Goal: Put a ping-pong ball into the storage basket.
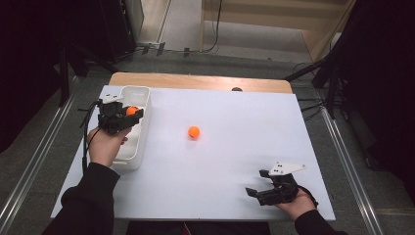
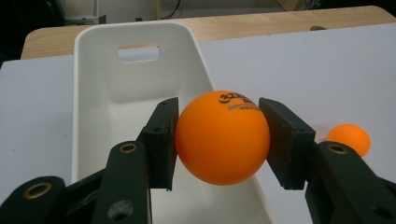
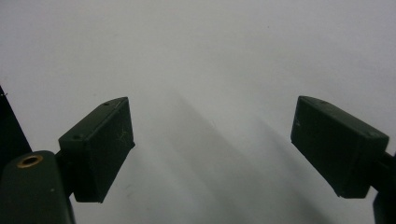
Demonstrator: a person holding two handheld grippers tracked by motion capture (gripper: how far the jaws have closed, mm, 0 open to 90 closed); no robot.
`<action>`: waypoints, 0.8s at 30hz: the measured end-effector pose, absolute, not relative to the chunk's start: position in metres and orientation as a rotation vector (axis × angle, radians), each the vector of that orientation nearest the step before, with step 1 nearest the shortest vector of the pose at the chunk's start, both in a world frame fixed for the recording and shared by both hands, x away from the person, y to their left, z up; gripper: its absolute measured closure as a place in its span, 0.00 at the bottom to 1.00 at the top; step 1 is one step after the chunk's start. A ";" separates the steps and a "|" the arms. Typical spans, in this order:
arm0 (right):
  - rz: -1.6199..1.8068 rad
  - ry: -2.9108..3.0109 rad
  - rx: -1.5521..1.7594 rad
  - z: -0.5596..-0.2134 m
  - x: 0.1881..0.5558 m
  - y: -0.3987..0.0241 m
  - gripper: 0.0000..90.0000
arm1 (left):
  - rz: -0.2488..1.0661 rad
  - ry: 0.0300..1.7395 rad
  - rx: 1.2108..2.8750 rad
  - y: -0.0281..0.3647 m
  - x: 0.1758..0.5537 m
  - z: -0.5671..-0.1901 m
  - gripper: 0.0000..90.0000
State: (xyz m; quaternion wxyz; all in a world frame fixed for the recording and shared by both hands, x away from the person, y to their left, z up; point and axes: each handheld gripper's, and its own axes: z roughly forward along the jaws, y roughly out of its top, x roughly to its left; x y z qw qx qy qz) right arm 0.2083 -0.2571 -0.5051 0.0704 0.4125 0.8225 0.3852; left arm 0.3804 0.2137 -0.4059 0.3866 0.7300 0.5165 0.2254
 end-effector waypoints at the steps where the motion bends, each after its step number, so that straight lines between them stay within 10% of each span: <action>1: 1.158 2.477 1.240 -0.505 0.208 -0.257 0.13 | 0.581 1.321 1.853 0.213 0.384 -0.405 0.56; 24: 1.160 2.477 1.235 -0.505 0.208 -0.257 0.13 | 0.622 1.362 1.835 0.217 0.399 -0.417 0.56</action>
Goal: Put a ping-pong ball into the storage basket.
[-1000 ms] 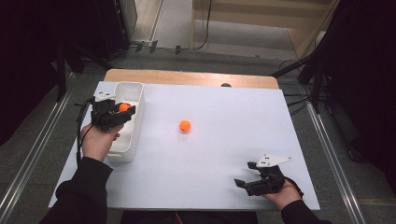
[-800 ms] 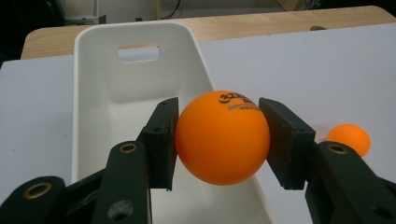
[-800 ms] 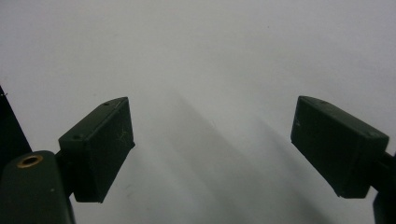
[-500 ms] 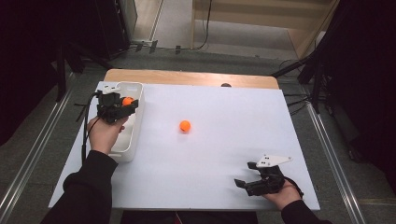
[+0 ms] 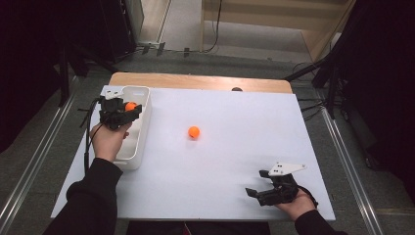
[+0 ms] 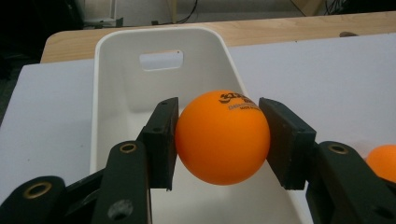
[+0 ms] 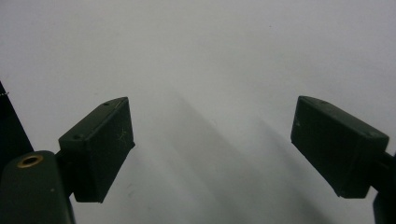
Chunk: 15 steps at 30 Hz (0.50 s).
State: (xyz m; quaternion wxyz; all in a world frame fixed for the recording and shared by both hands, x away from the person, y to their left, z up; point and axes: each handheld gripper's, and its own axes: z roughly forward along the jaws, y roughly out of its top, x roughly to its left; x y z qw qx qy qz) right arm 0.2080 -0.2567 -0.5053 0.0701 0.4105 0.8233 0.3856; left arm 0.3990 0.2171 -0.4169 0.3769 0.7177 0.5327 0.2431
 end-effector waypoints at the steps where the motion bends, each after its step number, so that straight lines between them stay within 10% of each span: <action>1: 1.160 2.477 1.236 -0.505 0.208 -0.257 0.13 | 0.624 1.361 1.840 0.217 0.399 -0.417 0.56; 15: 1.160 2.472 1.241 -0.505 0.208 -0.257 0.13 | 0.574 1.335 1.829 0.217 0.397 -0.413 0.38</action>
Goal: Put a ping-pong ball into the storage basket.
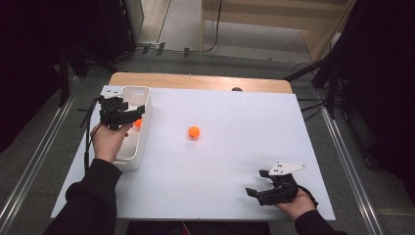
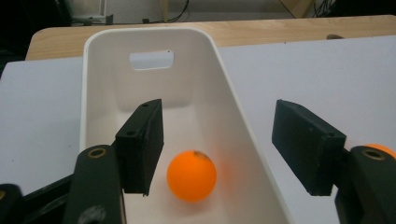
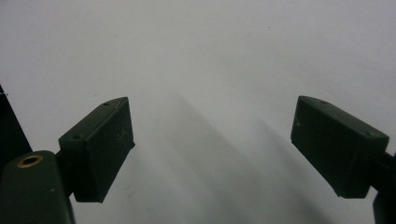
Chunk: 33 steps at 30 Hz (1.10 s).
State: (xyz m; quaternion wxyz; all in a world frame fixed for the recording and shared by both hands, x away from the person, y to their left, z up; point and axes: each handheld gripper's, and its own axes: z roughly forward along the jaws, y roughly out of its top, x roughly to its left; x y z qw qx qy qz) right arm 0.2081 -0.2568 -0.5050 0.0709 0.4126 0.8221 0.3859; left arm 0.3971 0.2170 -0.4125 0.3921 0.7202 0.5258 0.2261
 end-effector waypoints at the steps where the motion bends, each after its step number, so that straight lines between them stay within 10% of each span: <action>1: 1.160 2.472 1.241 -0.505 0.208 -0.257 0.13 | 0.574 1.335 1.829 0.217 0.397 -0.413 0.37; 33: 1.183 2.467 1.193 -0.501 0.207 -0.256 0.13 | 0.280 0.964 1.988 0.203 0.376 -0.389 0.28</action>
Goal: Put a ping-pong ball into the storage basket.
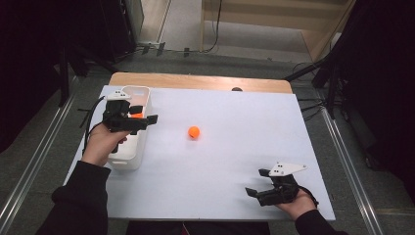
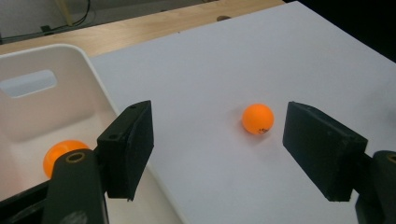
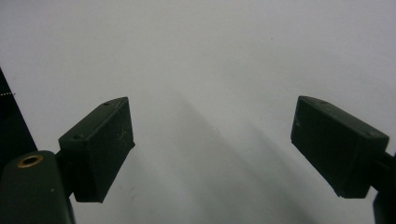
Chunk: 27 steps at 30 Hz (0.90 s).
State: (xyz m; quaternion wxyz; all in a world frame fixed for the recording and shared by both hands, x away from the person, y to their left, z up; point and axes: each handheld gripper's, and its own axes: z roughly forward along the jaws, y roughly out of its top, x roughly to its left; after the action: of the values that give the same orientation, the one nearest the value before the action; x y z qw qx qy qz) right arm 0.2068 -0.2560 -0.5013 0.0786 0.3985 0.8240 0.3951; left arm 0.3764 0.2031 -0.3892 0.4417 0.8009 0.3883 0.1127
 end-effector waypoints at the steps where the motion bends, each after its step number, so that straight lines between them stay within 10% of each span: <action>1: 1.179 2.467 1.193 -0.501 0.207 -0.256 0.13 | 0.279 0.959 1.986 0.202 0.376 -0.389 0.28; 27: 1.178 2.473 1.190 -0.502 0.203 -0.257 0.13 | 0.230 0.851 2.013 0.170 0.368 -0.388 0.28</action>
State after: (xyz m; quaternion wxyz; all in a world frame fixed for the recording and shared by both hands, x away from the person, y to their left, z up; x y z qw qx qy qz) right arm 0.2032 -0.2573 -0.5022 0.0776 0.3974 0.8255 0.3932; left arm 0.3676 0.1701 -0.3883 0.4548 0.8157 0.3450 0.0933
